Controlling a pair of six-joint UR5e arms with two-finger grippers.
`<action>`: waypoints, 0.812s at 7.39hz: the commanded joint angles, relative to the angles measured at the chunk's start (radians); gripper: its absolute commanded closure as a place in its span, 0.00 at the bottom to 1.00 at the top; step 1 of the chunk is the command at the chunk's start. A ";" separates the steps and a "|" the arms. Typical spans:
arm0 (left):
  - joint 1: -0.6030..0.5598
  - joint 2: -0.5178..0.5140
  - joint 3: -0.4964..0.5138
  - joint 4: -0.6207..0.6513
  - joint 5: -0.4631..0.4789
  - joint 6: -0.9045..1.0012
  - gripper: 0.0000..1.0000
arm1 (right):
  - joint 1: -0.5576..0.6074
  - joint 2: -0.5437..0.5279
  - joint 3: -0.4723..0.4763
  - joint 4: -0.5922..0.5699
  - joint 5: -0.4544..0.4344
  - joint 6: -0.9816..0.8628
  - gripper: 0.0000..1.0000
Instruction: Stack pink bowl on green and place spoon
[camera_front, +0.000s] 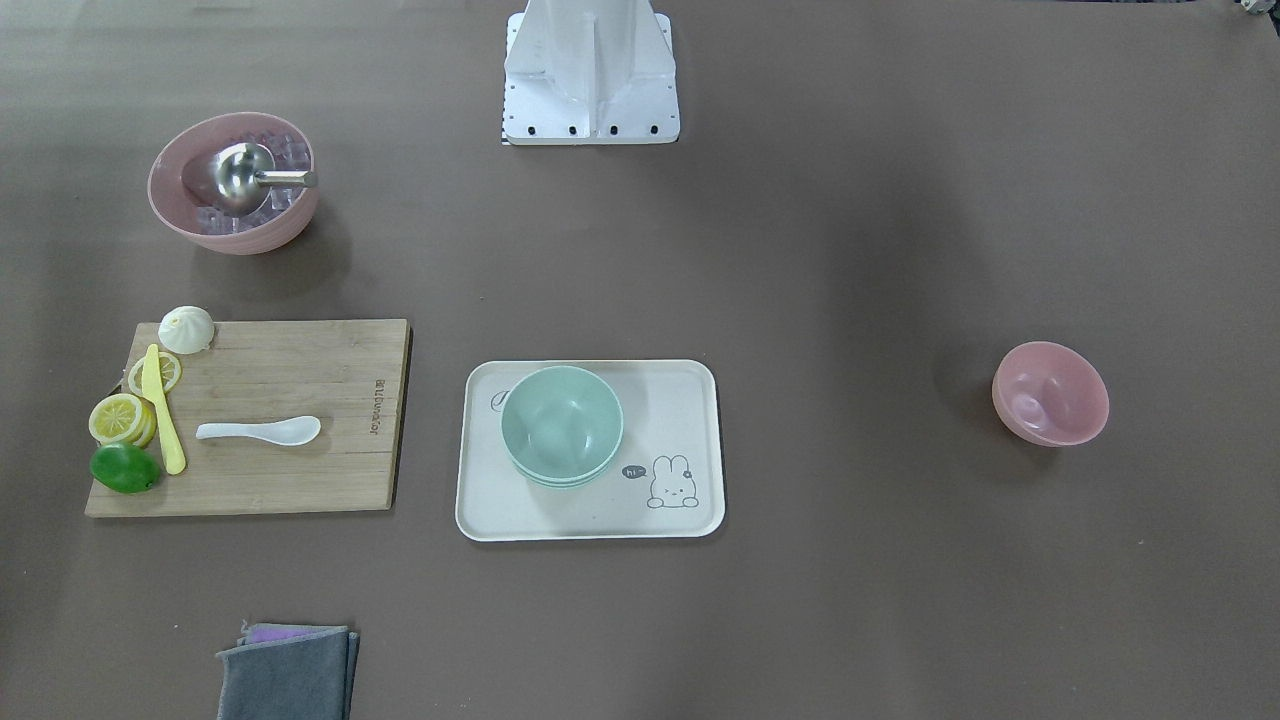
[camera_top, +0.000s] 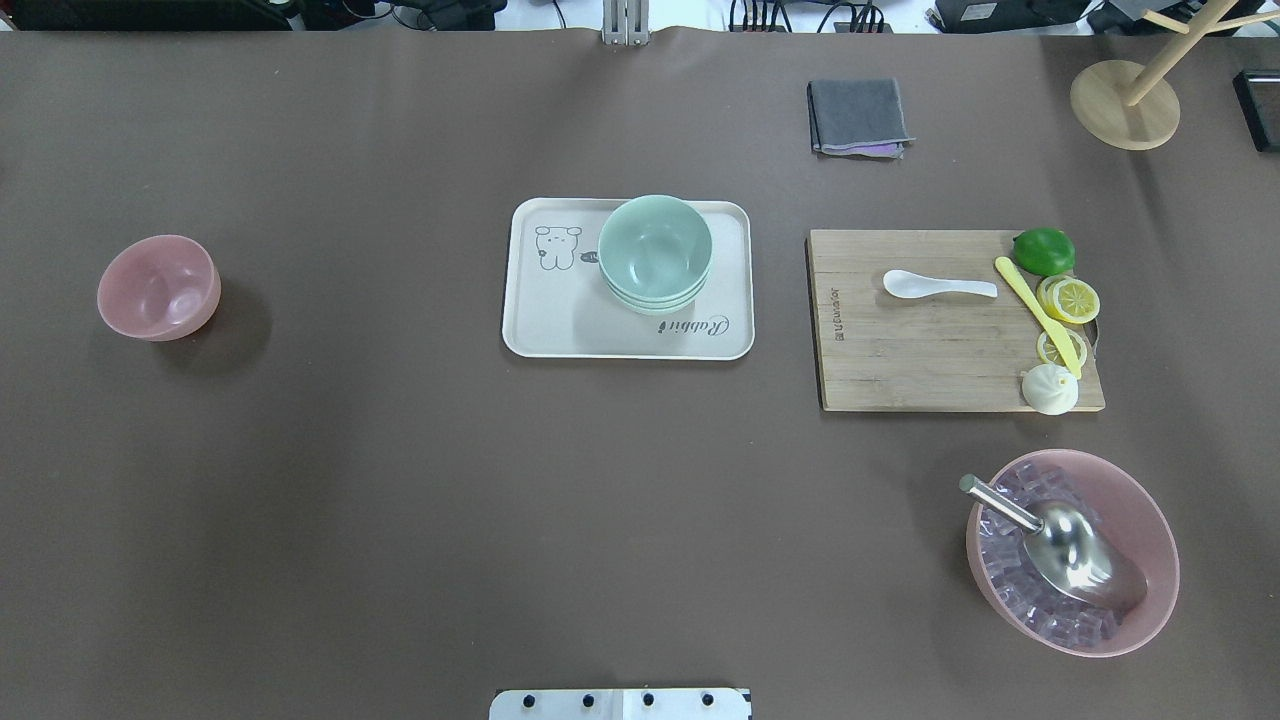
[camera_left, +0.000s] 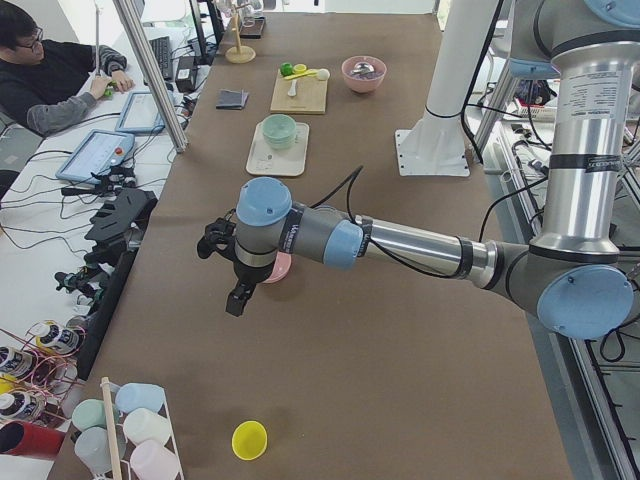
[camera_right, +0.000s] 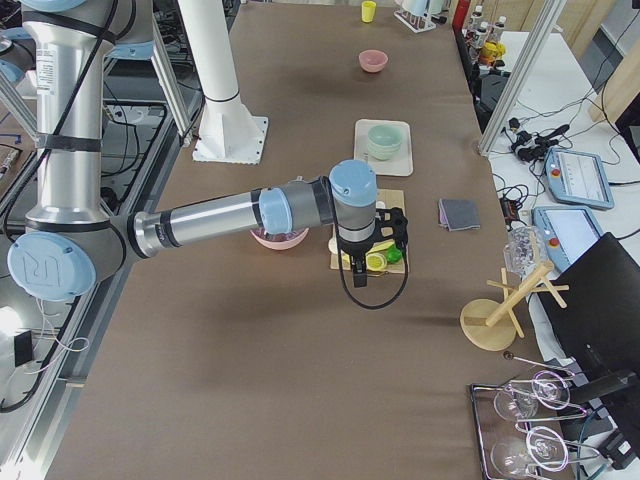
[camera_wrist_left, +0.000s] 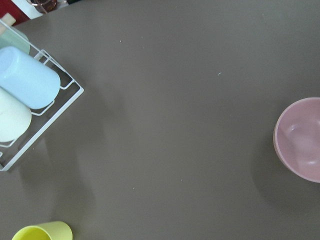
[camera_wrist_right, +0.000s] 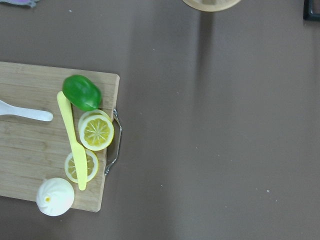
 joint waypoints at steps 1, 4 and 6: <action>0.003 -0.063 0.049 -0.018 -0.016 -0.031 0.01 | -0.002 0.072 0.019 0.013 0.009 -0.011 0.00; 0.015 -0.051 0.078 -0.111 -0.054 -0.018 0.01 | -0.050 0.044 -0.032 0.166 -0.004 -0.005 0.00; 0.105 -0.070 0.157 -0.144 -0.053 -0.111 0.01 | -0.132 0.057 -0.036 0.166 -0.020 0.025 0.00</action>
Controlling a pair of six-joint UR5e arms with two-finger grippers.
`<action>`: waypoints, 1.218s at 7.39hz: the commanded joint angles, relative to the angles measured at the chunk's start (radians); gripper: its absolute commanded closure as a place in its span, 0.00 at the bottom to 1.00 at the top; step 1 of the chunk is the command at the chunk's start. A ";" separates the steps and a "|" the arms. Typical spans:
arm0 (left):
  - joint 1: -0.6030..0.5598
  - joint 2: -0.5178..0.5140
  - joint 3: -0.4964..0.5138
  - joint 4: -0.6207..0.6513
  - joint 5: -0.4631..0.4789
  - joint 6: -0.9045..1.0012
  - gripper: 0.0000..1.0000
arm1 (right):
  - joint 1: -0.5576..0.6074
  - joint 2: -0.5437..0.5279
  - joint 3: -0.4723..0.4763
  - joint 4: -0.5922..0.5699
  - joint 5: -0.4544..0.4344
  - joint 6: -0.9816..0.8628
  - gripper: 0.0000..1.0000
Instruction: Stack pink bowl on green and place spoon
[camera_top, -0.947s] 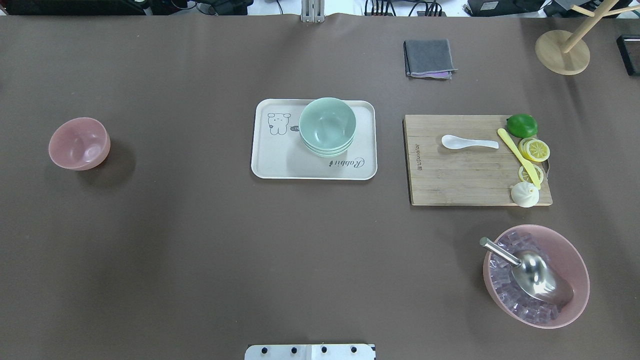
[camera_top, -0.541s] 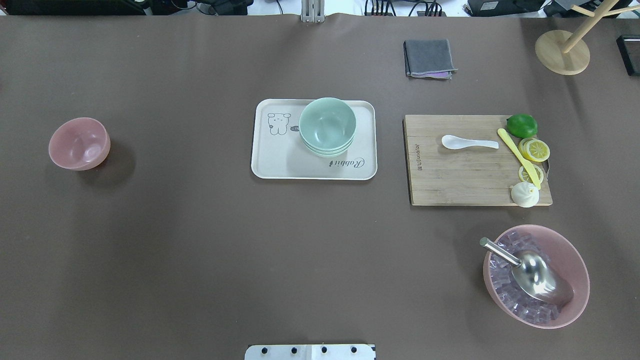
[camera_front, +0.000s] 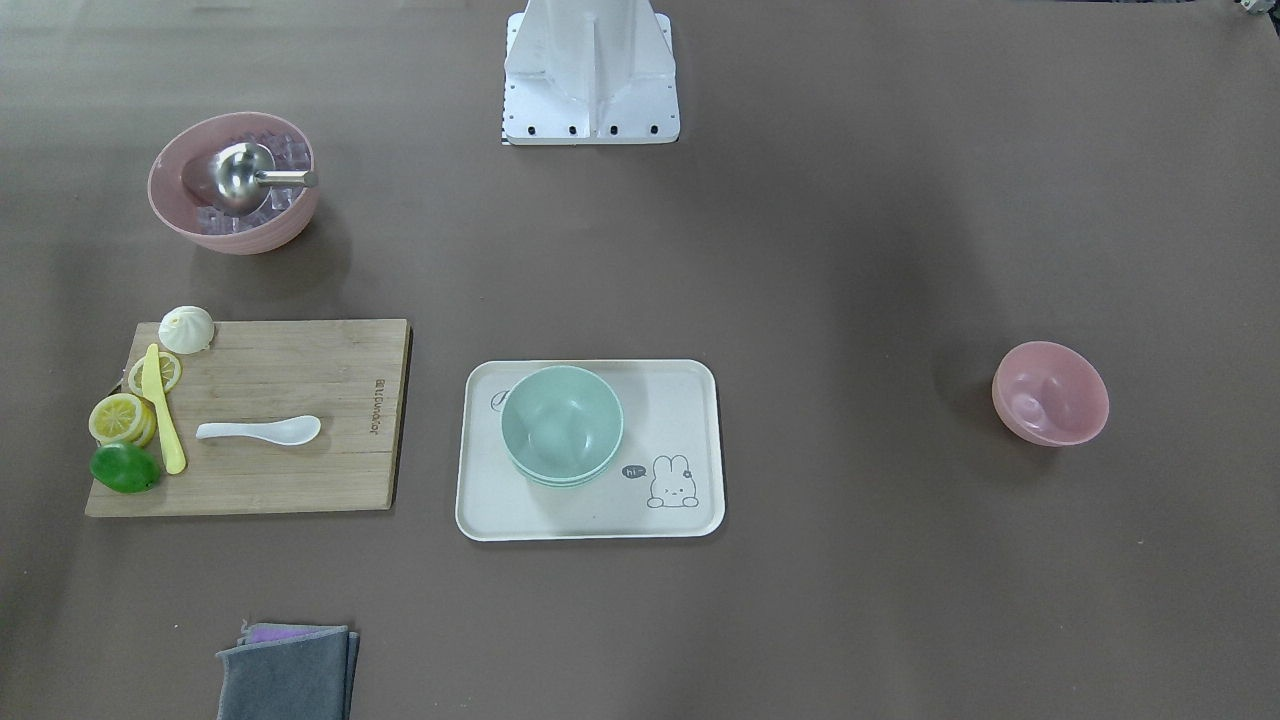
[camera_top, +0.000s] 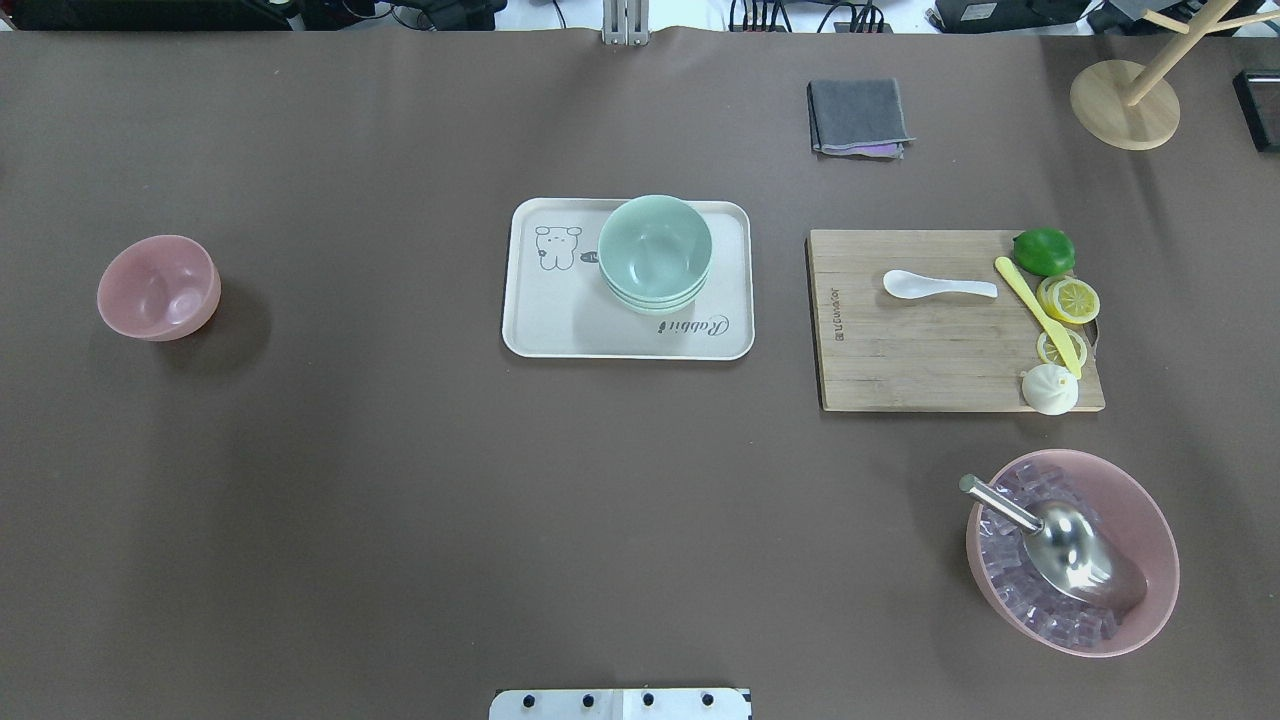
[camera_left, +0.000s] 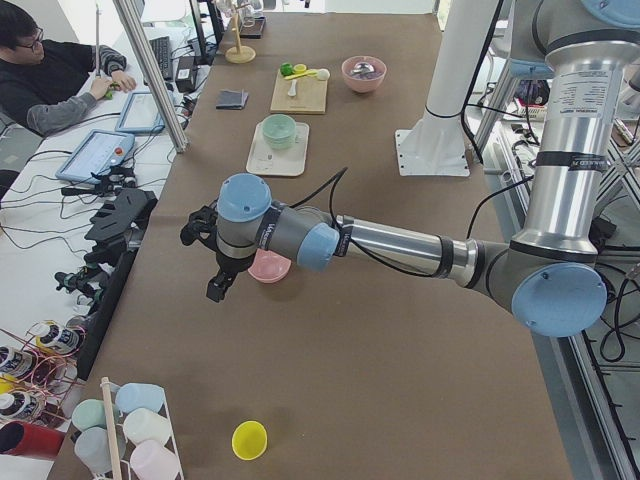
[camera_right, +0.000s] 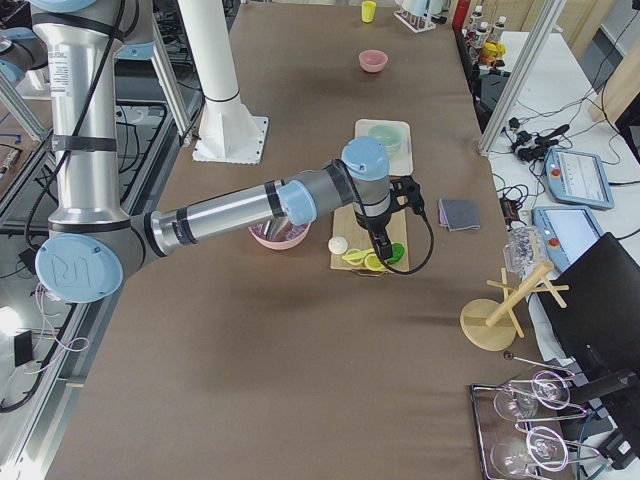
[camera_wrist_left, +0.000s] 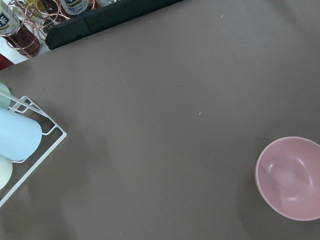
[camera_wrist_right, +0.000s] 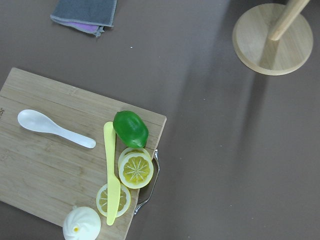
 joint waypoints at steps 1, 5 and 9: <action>0.120 -0.034 0.117 -0.036 0.001 -0.088 0.01 | -0.093 0.014 -0.007 0.007 -0.033 0.083 0.00; 0.319 -0.099 0.315 -0.358 0.006 -0.438 0.01 | -0.193 0.016 -0.007 0.010 -0.082 0.179 0.00; 0.397 -0.142 0.349 -0.358 0.043 -0.471 0.26 | -0.204 0.015 -0.007 0.037 -0.086 0.196 0.00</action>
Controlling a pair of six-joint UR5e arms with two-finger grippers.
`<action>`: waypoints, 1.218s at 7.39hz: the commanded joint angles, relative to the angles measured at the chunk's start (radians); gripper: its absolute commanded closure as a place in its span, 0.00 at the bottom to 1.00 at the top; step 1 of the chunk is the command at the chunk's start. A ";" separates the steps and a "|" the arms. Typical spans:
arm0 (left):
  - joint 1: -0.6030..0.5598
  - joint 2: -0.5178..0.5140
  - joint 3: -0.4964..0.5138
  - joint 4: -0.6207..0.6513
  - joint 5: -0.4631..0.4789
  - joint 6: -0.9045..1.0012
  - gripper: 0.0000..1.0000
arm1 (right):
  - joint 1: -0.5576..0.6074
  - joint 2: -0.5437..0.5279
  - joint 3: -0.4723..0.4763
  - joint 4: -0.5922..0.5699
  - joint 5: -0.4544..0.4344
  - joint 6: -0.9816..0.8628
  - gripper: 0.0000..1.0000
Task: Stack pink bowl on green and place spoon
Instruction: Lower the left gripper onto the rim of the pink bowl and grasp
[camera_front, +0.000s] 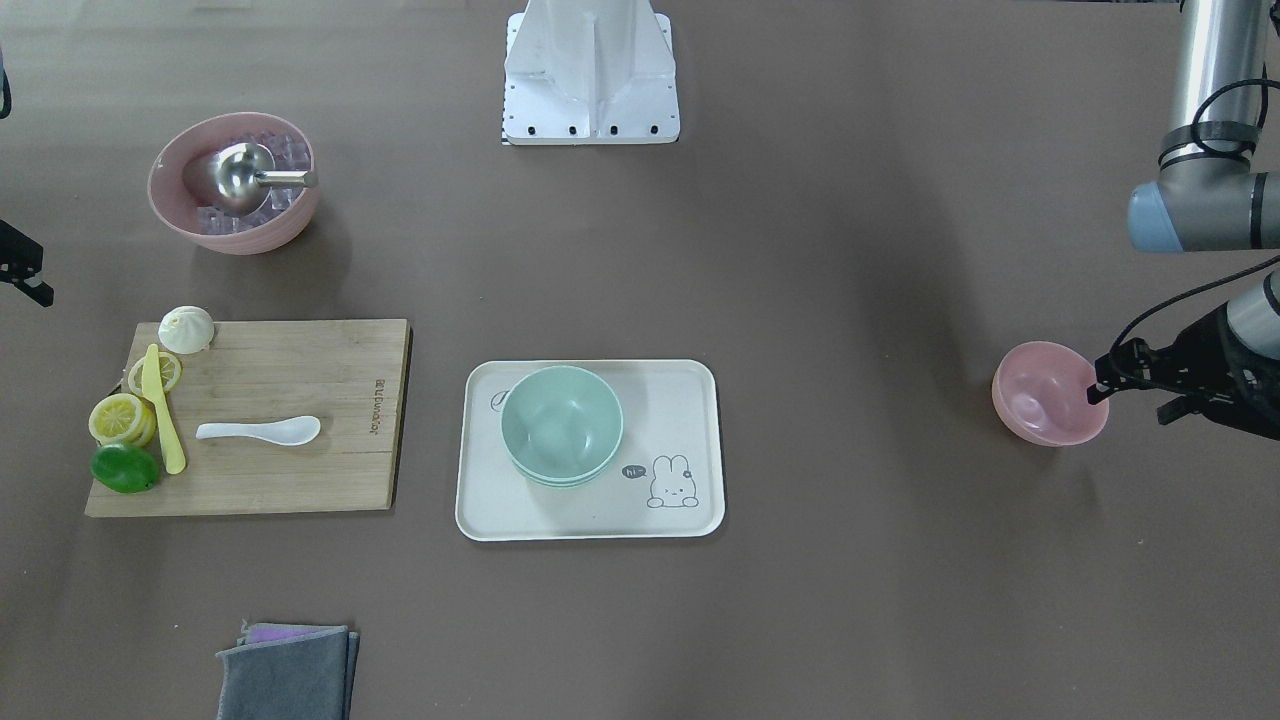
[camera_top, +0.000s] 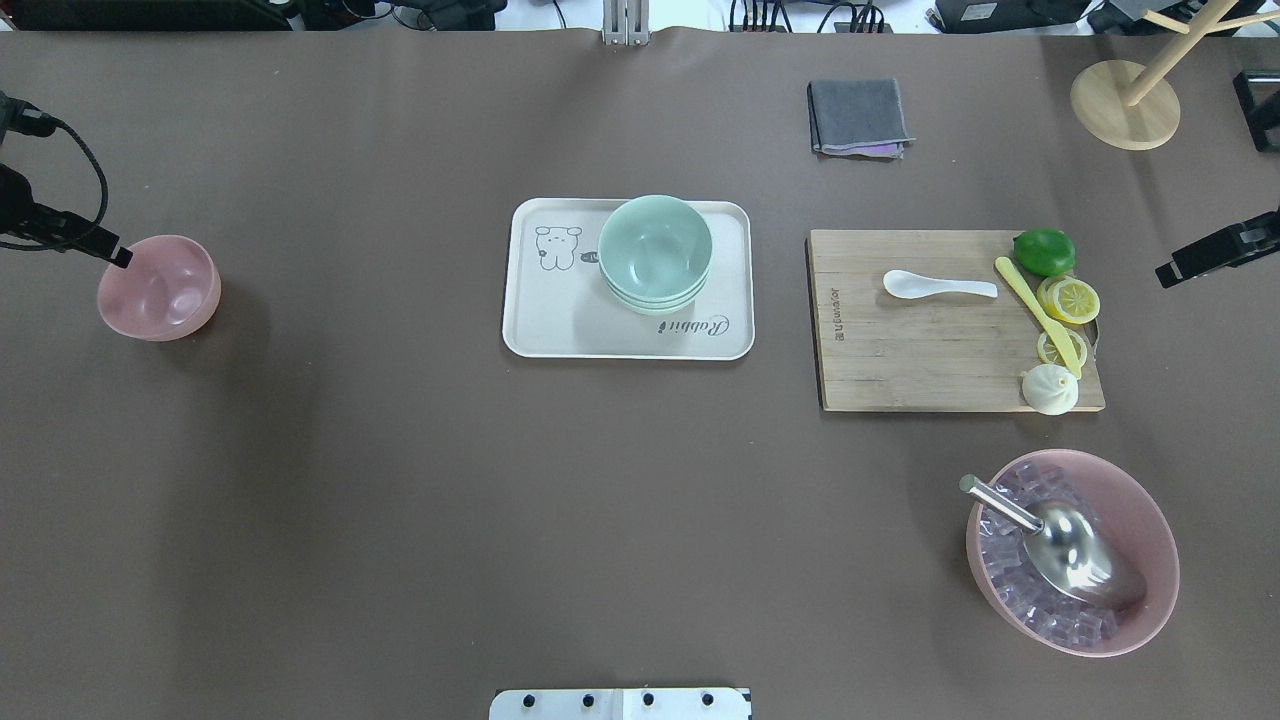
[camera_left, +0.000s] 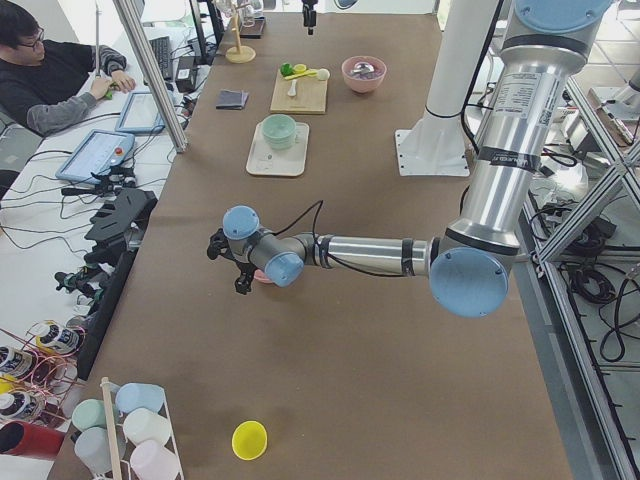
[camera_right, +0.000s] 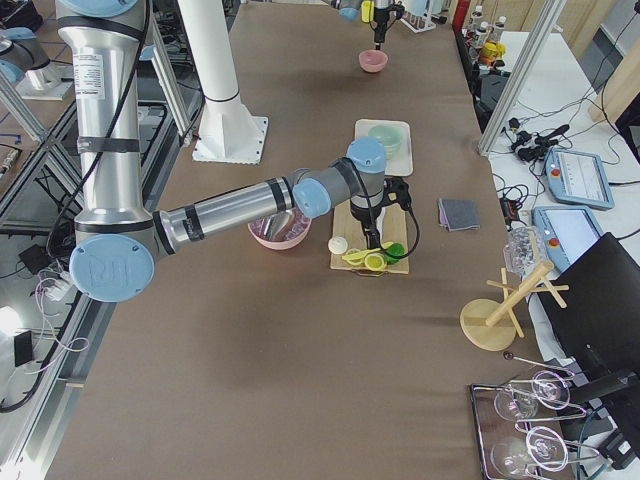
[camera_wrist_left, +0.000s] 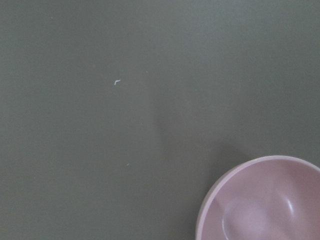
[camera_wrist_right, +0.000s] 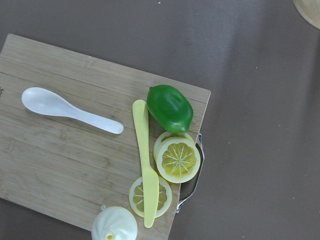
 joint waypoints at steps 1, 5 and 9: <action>0.014 -0.010 0.017 -0.001 0.005 -0.003 0.49 | -0.002 -0.001 -0.002 0.002 -0.002 0.001 0.00; 0.014 -0.009 0.011 -0.001 0.004 -0.003 1.00 | -0.002 0.001 -0.002 0.002 -0.015 0.001 0.00; 0.014 -0.057 -0.082 0.024 -0.092 -0.212 1.00 | -0.002 0.001 0.000 0.002 -0.015 0.001 0.00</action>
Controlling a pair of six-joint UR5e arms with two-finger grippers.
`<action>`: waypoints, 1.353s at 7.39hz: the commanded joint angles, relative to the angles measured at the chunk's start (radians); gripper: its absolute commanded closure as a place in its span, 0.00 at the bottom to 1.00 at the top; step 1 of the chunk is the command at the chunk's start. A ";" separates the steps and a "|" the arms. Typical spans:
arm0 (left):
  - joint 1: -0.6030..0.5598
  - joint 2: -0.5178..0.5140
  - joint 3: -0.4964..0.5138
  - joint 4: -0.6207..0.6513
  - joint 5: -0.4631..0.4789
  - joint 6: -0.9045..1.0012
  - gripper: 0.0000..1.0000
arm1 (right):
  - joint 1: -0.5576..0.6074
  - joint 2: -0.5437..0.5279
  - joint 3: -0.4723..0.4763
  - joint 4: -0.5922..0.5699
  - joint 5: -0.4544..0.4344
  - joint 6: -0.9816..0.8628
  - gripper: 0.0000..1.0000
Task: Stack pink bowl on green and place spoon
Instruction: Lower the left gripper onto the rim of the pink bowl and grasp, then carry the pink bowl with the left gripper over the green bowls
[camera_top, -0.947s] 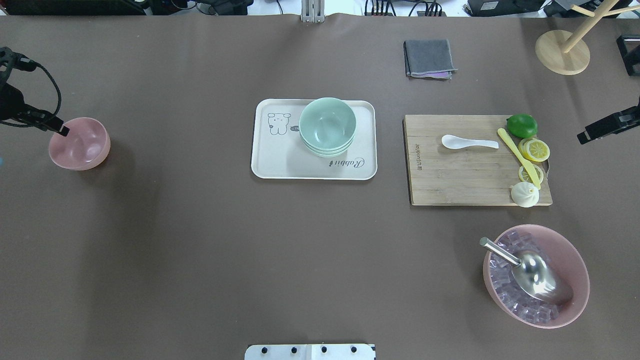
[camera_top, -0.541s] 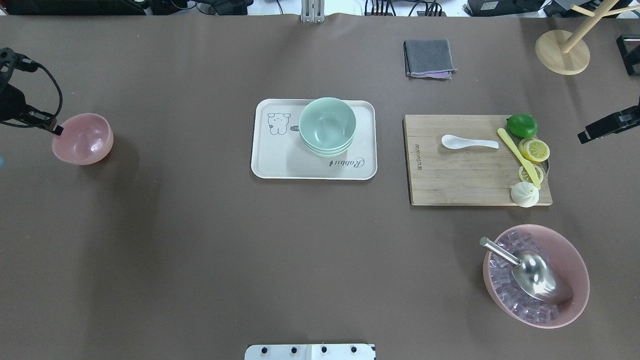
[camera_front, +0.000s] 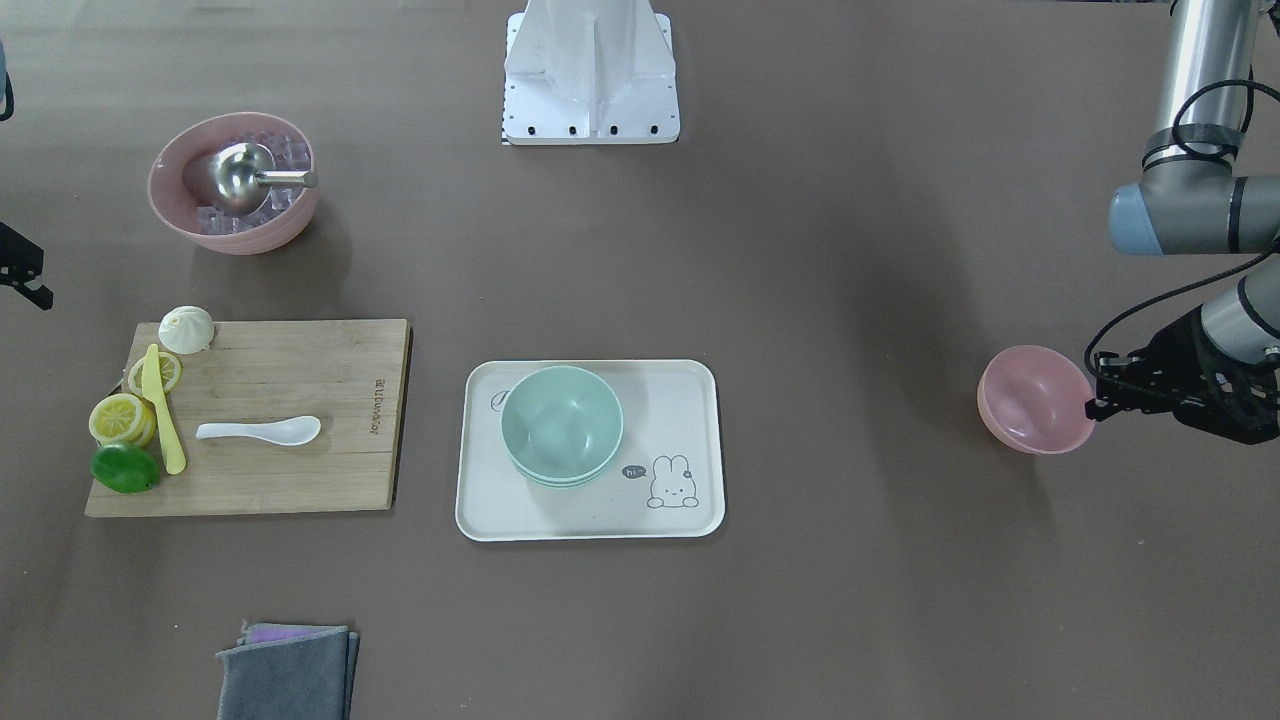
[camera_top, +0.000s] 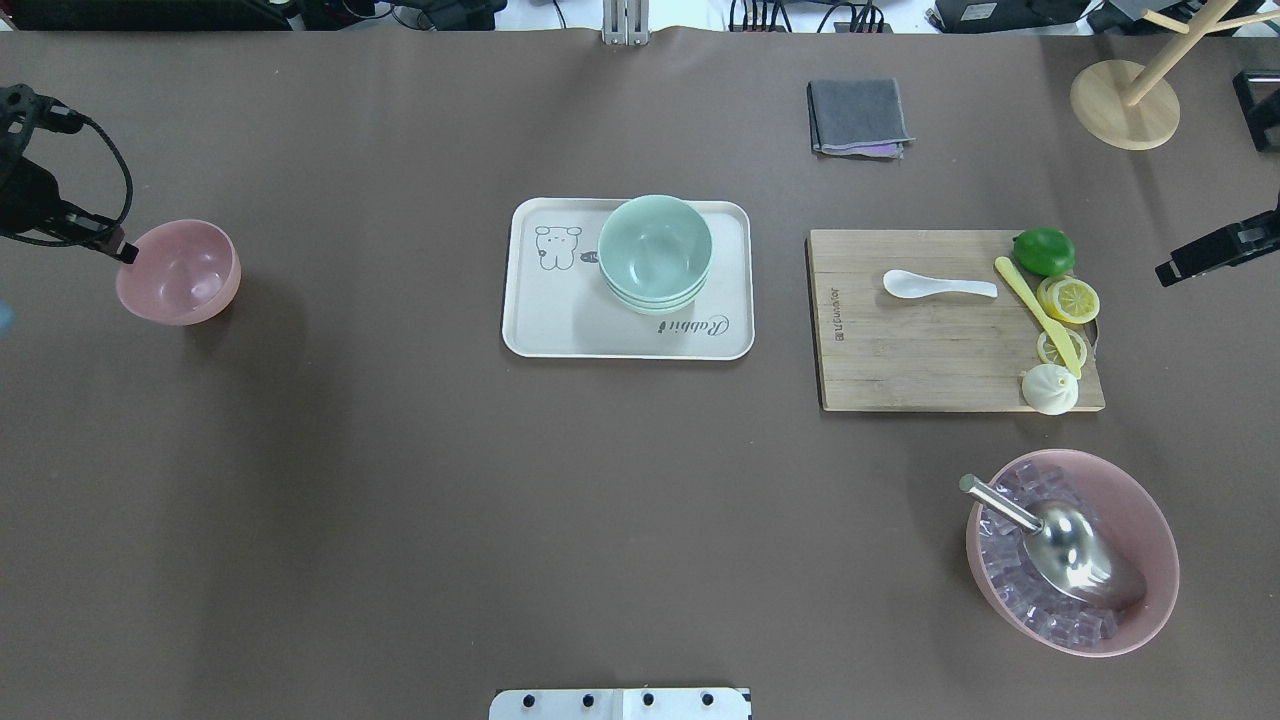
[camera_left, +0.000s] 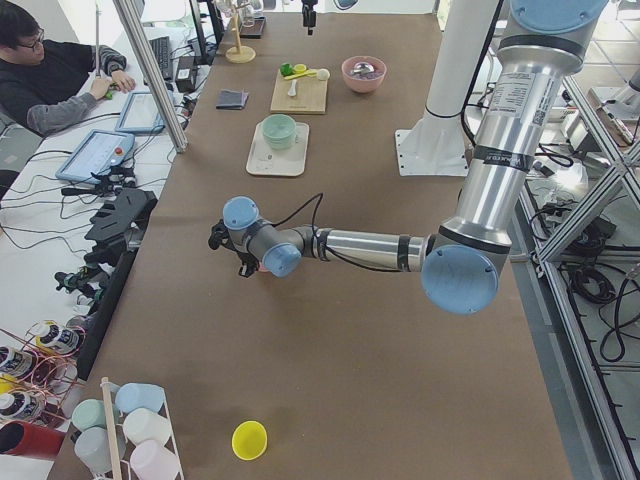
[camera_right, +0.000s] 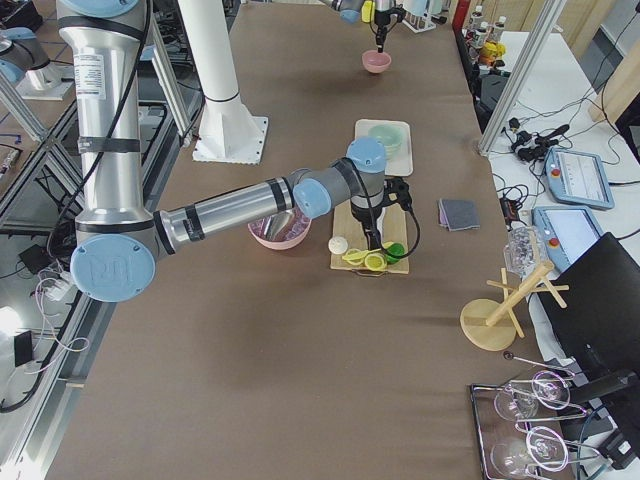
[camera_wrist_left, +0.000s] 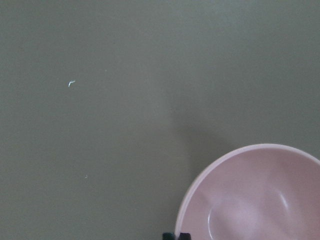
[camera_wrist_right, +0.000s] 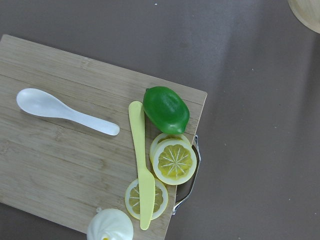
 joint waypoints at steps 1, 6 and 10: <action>0.000 -0.062 -0.104 0.008 -0.048 -0.314 1.00 | 0.000 0.000 -0.001 0.000 0.001 0.000 0.00; 0.268 -0.350 -0.384 0.508 0.136 -0.719 1.00 | -0.002 0.002 0.001 0.000 0.002 0.002 0.00; 0.437 -0.611 -0.209 0.556 0.313 -0.937 1.00 | -0.002 0.002 0.001 0.000 0.000 0.002 0.00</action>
